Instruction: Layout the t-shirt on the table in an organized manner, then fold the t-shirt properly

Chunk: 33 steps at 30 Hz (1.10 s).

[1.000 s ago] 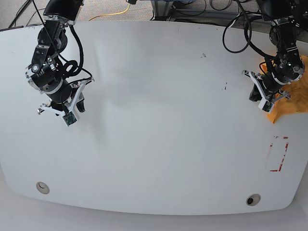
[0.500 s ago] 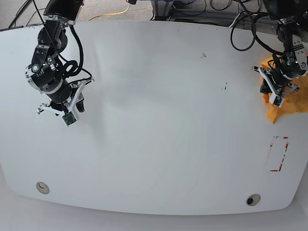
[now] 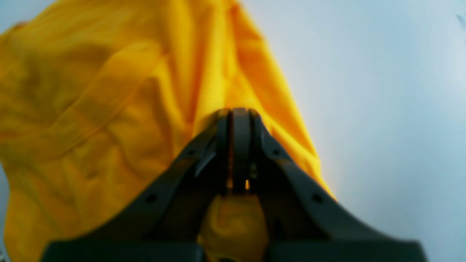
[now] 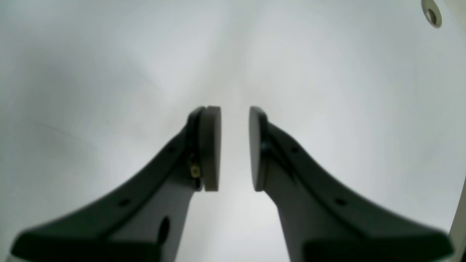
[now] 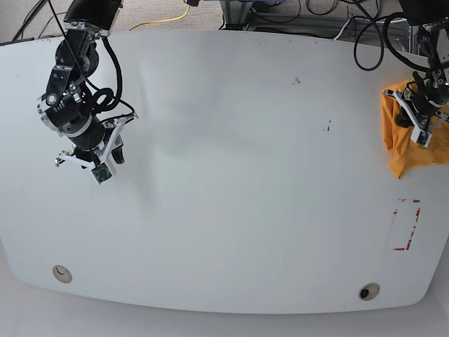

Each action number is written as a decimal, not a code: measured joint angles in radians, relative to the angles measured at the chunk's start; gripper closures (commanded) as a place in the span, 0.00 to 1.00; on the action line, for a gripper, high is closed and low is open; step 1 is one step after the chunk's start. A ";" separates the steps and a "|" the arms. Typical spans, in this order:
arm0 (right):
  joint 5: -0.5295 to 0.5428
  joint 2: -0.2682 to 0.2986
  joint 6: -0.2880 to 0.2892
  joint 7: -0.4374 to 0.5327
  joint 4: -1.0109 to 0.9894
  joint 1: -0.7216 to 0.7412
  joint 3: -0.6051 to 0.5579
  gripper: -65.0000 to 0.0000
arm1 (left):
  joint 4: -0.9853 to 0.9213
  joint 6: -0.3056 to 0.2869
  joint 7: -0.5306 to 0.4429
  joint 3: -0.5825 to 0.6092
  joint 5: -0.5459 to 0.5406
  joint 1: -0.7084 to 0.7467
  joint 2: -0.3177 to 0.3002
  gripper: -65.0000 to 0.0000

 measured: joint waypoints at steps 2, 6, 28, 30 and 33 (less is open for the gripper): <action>0.000 0.000 0.000 0.000 0.000 0.000 0.000 0.81 | -0.021 0.002 0.000 -0.008 0.000 0.001 -0.013 1.00; 0.000 0.001 0.000 0.000 0.000 0.000 0.000 0.81 | -0.059 0.006 0.007 -0.016 0.008 0.000 -0.039 1.00; 0.000 0.002 0.000 0.000 0.000 0.000 0.000 0.81 | 0.192 0.006 0.071 -0.032 0.002 0.022 -0.028 1.00; 0.000 0.006 0.000 0.000 0.000 0.001 0.000 0.81 | 0.264 0.005 0.098 -0.032 0.002 0.021 0.003 1.00; -0.001 0.006 0.000 0.000 0.001 0.016 0.000 0.81 | 0.328 0.002 0.101 -0.016 0.003 0.022 0.046 1.00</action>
